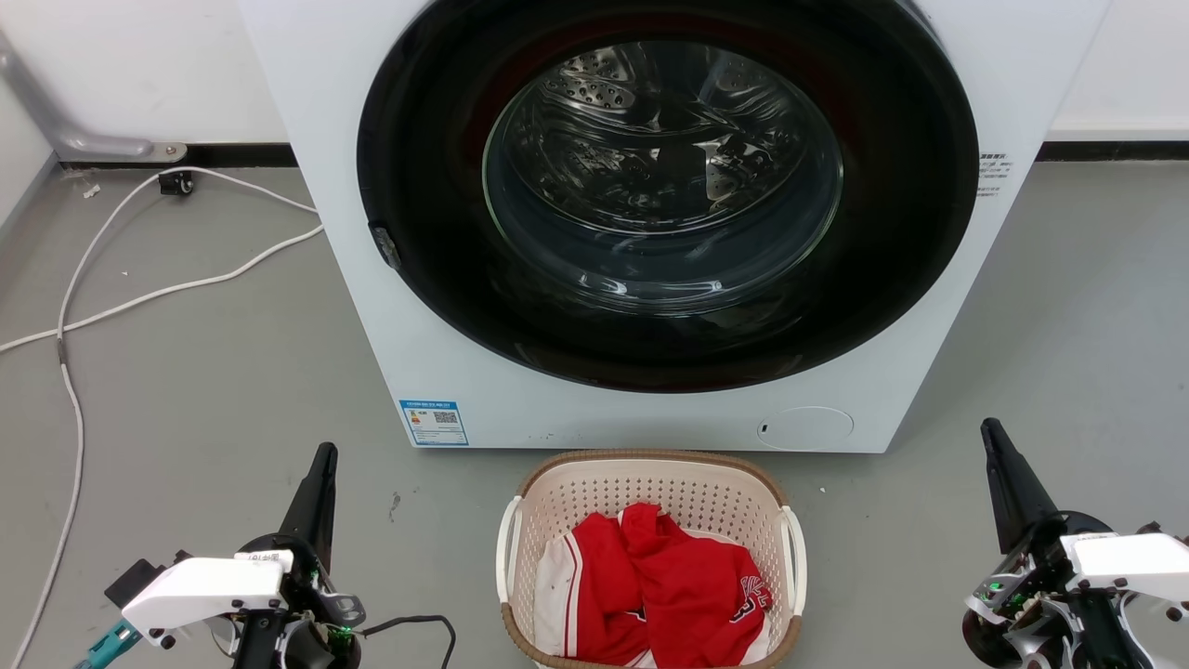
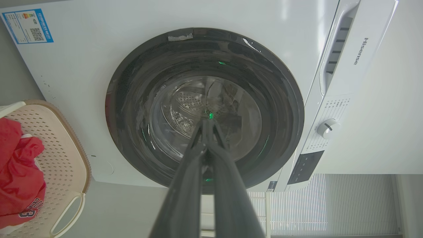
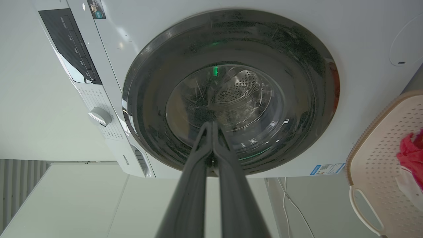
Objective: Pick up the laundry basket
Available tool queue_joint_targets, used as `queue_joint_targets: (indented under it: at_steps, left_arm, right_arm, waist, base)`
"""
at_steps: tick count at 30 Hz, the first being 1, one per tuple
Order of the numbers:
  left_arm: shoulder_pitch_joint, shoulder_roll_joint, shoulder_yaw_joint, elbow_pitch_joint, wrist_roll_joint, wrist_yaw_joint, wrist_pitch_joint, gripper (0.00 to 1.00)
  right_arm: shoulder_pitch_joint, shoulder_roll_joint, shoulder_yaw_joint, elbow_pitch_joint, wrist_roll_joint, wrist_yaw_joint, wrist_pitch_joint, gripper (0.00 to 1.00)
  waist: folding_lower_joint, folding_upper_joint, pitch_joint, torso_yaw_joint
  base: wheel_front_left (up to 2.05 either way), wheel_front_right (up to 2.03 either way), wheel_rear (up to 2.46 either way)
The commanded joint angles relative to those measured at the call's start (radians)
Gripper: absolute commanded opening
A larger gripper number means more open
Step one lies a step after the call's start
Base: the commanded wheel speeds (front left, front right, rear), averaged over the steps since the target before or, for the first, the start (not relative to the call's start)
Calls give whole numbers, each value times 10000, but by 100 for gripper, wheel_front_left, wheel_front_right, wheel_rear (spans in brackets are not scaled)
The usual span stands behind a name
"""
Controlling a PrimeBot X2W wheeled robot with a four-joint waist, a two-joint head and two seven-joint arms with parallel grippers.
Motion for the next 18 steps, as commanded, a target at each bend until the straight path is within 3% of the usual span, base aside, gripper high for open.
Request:
queue_joint_targets:
  at_steps: [1,18]
  left_arm:
    - [-101,-13,20,16,32,-3,19,0]
    - [-106,-39,54,17,74,-3,54,0]
  right_arm:
    - [-121,29,-20,15,-72,0,35,0]
    - [-120,50,-49,17,-80,2,50,0]
  waist:
    - [0,-1,0,0]
    - [0,-1,0,0]
  base:
    - [0,0,0]
    - [0,0,0]
